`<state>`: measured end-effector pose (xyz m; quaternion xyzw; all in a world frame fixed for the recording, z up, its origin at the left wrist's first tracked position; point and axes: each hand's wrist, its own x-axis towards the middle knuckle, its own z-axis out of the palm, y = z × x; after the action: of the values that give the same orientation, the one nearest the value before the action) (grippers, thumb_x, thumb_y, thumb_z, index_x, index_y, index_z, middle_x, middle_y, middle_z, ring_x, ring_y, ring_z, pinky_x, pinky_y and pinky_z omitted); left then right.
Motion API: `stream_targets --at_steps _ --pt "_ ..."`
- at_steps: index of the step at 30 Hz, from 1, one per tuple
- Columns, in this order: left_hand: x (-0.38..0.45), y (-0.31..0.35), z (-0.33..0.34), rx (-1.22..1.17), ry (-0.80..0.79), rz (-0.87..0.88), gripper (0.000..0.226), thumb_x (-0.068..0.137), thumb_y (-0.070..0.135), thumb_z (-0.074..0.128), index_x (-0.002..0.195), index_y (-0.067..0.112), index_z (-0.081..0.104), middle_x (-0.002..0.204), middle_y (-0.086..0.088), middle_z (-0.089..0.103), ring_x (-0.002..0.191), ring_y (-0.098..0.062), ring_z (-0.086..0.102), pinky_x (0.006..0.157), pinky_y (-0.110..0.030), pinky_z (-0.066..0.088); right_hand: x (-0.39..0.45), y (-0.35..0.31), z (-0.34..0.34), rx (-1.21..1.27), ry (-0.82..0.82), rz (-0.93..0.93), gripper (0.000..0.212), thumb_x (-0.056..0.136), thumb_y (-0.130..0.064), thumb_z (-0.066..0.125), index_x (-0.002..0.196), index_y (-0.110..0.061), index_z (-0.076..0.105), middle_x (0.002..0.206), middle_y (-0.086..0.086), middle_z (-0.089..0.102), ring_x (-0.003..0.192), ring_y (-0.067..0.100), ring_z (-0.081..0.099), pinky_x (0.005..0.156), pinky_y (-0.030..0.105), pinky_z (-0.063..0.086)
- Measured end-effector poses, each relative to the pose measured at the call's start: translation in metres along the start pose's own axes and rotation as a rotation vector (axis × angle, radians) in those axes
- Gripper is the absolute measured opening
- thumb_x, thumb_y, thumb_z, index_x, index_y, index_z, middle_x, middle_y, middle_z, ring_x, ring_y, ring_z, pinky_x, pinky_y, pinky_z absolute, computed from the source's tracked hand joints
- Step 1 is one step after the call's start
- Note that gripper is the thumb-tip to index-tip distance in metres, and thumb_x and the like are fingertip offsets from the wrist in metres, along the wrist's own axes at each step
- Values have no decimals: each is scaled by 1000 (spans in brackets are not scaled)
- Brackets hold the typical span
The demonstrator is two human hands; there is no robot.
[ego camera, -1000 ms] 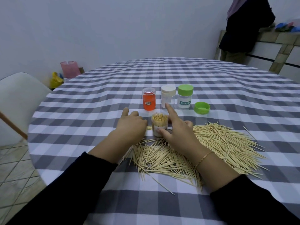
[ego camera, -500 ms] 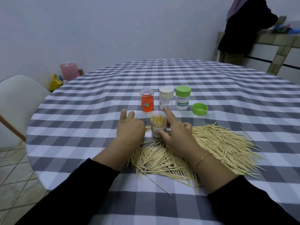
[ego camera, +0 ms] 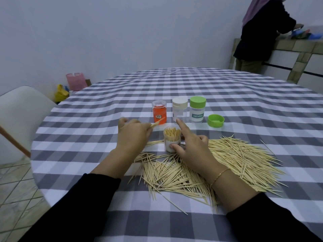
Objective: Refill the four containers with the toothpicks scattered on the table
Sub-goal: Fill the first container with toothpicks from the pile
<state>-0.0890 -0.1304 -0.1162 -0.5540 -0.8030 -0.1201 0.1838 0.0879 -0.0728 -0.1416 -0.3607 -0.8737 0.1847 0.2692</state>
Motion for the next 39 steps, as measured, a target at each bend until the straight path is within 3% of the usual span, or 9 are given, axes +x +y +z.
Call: stream_targets --at_steps 7,9,12,16,21,26,31,35,39 --pt "15 0 -23 -1095 109 -383 20 96 35 57 78 37 67 85 15 68 94 -6 59 89 -32 41 1 1 1 15 -9 -1 75 92 -41 54 150 -35 7 131 -9 53 114 8 46 92 29 22" --pt "13 8 -32 -1351 131 -443 19 95 30 59 79 33 68 94 9 71 99 -1 59 80 -18 36 1 1 1 17 -12 1 76 92 -41 54 150 -35 7 131 -9 53 114 8 46 94 30 22" --pt "8 20 -35 -1539 141 -481 15 94 30 60 83 30 70 106 2 72 112 -7 57 87 -21 30 1 1 1 12 -4 -6 76 92 -41 55 150 -35 7 132 -10 53 115 8 46 93 29 22" --pt "-1 36 -27 -1571 25 -439 13 93 26 61 89 23 73 92 8 74 88 7 63 74 -15 39 1 1 1 24 1 -13 75 91 -40 55 150 -36 8 130 -11 54 114 7 46 94 30 22" --pt "-6 42 -19 -1553 -87 -378 18 93 19 61 97 7 74 94 -2 74 76 2 68 57 -6 47 2 3 1 9 8 -18 75 91 -39 55 150 -36 8 128 -12 55 113 7 47 96 31 23" --pt "-9 42 -10 -1459 -163 -341 12 90 25 65 89 22 77 93 1 76 96 -16 70 97 -37 51 2 3 0 9 13 -19 75 91 -39 55 150 -36 8 127 -10 56 114 9 47 96 31 21" --pt "-8 42 -5 -1435 -150 -276 15 87 26 68 100 26 76 113 3 71 109 -13 65 102 -41 48 2 5 1 -1 16 -25 74 92 -41 53 150 -37 7 125 -10 56 116 7 47 95 31 21" --pt "-8 40 6 -1245 -189 -216 34 73 54 69 103 39 74 141 16 51 136 -13 41 114 -49 30 2 5 0 -16 21 -34 74 92 -41 52 150 -36 7 122 -10 57 115 6 48 94 31 22" --pt "-6 38 8 -1332 -214 -223 25 81 35 75 105 28 76 148 7 45 134 -15 43 113 -47 35 1 4 0 -18 23 -38 73 92 -41 52 150 -35 7 123 -11 57 115 6 47 94 31 22"
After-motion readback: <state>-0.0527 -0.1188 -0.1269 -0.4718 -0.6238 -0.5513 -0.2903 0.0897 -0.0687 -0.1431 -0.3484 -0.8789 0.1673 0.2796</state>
